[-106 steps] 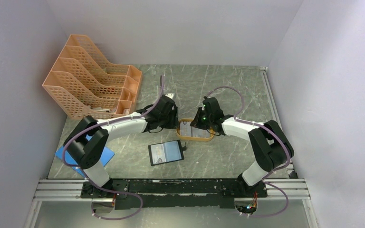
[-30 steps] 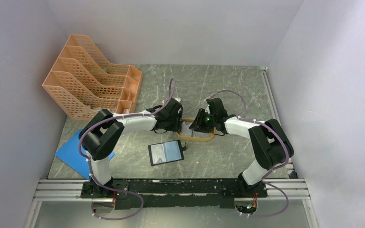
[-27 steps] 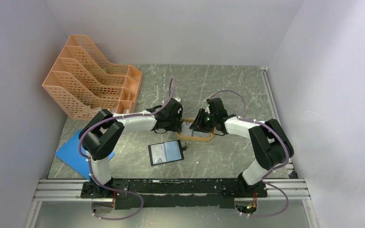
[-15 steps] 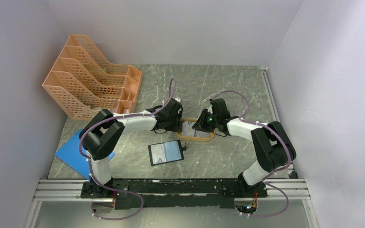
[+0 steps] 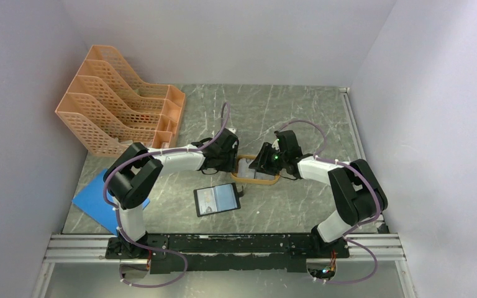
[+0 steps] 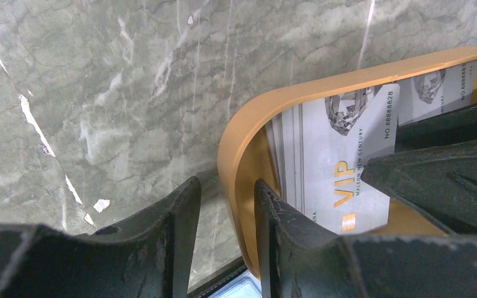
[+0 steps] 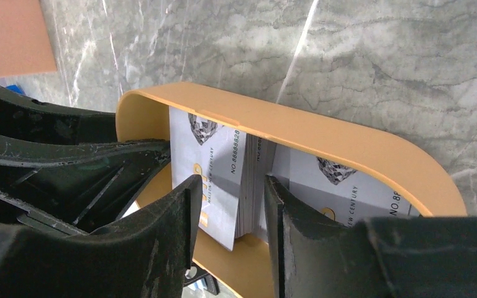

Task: Put the credit cards into the card holder
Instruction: Pick up the credit card from the storage box.

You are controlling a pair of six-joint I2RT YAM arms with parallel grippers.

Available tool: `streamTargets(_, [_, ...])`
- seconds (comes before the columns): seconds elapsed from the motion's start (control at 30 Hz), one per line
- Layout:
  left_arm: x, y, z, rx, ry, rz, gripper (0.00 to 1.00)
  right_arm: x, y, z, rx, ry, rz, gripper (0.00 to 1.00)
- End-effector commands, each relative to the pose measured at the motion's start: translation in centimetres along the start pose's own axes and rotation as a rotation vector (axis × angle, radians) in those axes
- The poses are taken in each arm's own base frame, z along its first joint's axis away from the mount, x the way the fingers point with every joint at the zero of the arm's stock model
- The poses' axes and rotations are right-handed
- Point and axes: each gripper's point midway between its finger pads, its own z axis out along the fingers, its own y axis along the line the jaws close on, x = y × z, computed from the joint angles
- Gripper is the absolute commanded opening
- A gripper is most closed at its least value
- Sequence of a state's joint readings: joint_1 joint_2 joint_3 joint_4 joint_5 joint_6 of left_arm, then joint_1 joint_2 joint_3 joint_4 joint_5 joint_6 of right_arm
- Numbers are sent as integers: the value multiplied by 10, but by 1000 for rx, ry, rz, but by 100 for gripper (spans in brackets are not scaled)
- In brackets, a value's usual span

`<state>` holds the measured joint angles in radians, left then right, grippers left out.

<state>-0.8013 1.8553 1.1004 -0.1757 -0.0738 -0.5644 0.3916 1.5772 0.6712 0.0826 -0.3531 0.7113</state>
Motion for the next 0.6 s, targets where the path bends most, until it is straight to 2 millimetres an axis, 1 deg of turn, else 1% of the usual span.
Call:
streamTargets(0.0, [6,0,4,-4,15,2,42,4,-5,3,14,27,6,44])
streamTargets(0.13, [7,0,4,0,15,2,42,7,-8,6,19,44,14,35])
streamTargets(0.3, [7,1,4,-6,17,4,42,8,-14,2,44,29,19,22])
streamTargets(0.57, [8,4,4,-19,17,7,42,2,-18,-7,47,-2,31,18])
